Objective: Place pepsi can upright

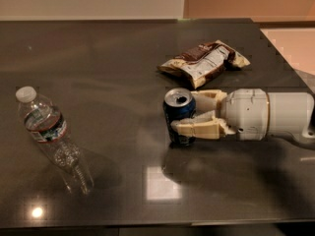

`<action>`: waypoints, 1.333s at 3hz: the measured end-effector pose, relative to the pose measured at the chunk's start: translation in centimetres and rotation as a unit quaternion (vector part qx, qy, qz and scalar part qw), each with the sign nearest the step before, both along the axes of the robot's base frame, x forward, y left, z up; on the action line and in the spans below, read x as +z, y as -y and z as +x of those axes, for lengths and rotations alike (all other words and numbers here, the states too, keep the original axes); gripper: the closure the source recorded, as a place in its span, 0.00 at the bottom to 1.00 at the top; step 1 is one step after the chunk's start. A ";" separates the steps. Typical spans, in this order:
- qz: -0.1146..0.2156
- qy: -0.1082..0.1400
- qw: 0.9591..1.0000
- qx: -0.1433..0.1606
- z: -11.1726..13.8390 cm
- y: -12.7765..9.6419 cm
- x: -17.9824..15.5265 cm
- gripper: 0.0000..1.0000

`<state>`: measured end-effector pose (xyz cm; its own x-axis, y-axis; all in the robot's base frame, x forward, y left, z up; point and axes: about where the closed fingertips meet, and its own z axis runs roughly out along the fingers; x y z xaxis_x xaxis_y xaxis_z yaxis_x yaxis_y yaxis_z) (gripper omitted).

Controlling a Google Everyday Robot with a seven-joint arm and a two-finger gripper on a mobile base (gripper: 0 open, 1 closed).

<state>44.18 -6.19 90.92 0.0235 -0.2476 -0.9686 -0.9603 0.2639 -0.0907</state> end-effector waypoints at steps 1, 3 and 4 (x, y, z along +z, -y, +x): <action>0.028 -0.003 1.000 0.007 0.5 0.1 -0.9 0.82; 0.060 0.010 0.998 0.029 0.8 0.4 -2.0 0.35; 0.059 0.010 0.998 0.030 0.7 0.2 -1.9 0.13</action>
Offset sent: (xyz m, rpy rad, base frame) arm 0.0137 -0.0100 -0.0238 0.1431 -0.0031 0.0439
